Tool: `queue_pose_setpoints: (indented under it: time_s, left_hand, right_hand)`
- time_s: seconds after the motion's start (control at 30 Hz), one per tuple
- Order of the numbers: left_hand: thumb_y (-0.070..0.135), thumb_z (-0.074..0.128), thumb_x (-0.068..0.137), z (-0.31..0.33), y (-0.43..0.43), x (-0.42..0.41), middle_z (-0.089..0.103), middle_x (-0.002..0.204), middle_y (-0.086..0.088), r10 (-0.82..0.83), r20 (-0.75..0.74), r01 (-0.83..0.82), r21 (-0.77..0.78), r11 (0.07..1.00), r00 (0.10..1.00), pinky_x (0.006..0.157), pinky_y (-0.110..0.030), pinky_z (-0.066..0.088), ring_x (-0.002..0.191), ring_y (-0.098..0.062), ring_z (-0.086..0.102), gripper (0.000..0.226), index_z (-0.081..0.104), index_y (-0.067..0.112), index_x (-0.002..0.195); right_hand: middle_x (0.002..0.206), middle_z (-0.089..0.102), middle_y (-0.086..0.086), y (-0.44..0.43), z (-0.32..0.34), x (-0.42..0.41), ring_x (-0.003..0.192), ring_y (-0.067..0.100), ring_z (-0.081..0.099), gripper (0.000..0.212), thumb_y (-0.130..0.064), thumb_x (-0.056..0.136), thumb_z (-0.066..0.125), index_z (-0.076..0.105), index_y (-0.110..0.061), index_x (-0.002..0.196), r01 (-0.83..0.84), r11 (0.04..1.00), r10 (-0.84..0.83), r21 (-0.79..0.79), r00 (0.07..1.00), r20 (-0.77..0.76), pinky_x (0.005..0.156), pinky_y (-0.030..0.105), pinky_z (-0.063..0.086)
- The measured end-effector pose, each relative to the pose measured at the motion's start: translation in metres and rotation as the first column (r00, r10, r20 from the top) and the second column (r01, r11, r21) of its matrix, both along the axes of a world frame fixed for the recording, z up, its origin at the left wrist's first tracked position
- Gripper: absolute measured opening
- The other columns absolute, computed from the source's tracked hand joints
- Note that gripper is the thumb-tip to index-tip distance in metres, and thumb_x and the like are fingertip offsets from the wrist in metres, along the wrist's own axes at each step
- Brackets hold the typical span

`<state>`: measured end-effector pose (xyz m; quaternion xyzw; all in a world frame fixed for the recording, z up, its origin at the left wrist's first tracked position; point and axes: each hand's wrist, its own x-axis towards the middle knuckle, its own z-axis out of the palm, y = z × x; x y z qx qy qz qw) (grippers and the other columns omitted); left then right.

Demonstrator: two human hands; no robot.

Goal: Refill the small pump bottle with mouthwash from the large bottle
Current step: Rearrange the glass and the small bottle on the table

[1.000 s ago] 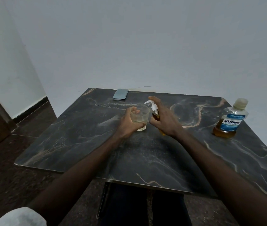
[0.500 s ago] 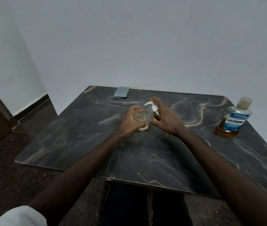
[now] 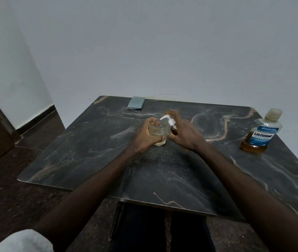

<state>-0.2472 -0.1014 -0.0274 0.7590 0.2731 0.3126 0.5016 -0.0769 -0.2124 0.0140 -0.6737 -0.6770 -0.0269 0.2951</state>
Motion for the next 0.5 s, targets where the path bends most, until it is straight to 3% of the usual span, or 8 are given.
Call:
queue_pose_setpoints:
  time_s: [0.13, 0.2, 0.3, 0.43, 0.5]
  left_hand:
    - [0.014, 0.091, 0.076, -0.0006, 0.0004, -0.0004, 0.062, 0.136, 0.006, 0.0, 0.0, 0.0, -0.006, 1.0, 1.0, 0.103, -0.029, 0.056, 0.124, -0.009, 0.063, 0.086, 0.041, 0.021, 0.145]
    - [0.017, 0.092, 0.075, -0.0001, 0.0004, -0.0007, 0.062, 0.133, 0.011, 0.007, -0.007, -0.007, 0.002, 1.0, 1.0, 0.1, -0.024, 0.056, 0.122, -0.003, 0.063, 0.087, 0.041, 0.023, 0.145]
    - [0.017, 0.092, 0.075, -0.0009, 0.0011, 0.0002, 0.063, 0.137, 0.008, 0.008, -0.009, -0.008, 0.002, 1.0, 1.0, 0.102, -0.028, 0.056, 0.123, -0.006, 0.063, 0.087, 0.041, 0.023, 0.146]
    - [0.015, 0.092, 0.075, -0.0012, 0.0013, 0.0009, 0.062, 0.138, 0.003, 0.015, -0.01, -0.015, 0.011, 1.0, 1.0, 0.106, -0.033, 0.055, 0.126, -0.013, 0.064, 0.087, 0.042, 0.021, 0.146]
    - [0.016, 0.091, 0.075, -0.0011, 0.0013, 0.0004, 0.062, 0.139, 0.004, 0.012, -0.01, -0.012, 0.007, 1.0, 1.0, 0.105, -0.031, 0.055, 0.125, -0.012, 0.064, 0.087, 0.042, 0.021, 0.147]
  right_hand:
    - [0.096, 0.065, -0.003, -0.0002, -0.0021, 0.0, 0.073, 0.021, 0.064, 0.074, -0.03, 0.085, 0.07, 0.026, -0.033, 0.146, 0.031, 0.998, -0.029, 0.057, 0.999, -0.036, 0.066, 0.041, 0.054]
    - [0.095, 0.063, -0.006, -0.0006, -0.0027, 0.001, 0.068, 0.013, 0.062, 0.072, -0.033, 0.086, 0.068, 0.027, -0.032, 0.145, 0.025, 0.996, -0.02, 0.085, 0.998, -0.053, 0.063, 0.034, 0.048]
    - [0.087, 0.058, -0.011, -0.0023, -0.0038, 0.0024, 0.066, 0.0, 0.056, 0.071, -0.036, 0.084, 0.065, 0.029, -0.03, 0.144, 0.031, 0.996, -0.027, 0.087, 0.999, -0.044, 0.06, 0.03, 0.042]
    - [0.082, 0.059, -0.007, -0.0053, -0.0028, 0.002, 0.063, 0.016, 0.056, 0.063, -0.044, 0.079, 0.054, 0.035, -0.028, 0.137, 0.05, 0.995, -0.05, 0.09, 0.999, -0.006, 0.057, 0.034, 0.046]
    - [0.082, 0.058, -0.007, -0.0053, -0.0026, 0.0021, 0.064, 0.02, 0.057, 0.058, -0.038, 0.079, 0.057, 0.038, -0.028, 0.133, 0.063, 0.994, -0.064, 0.085, 0.998, 0.007, 0.056, 0.036, 0.048]
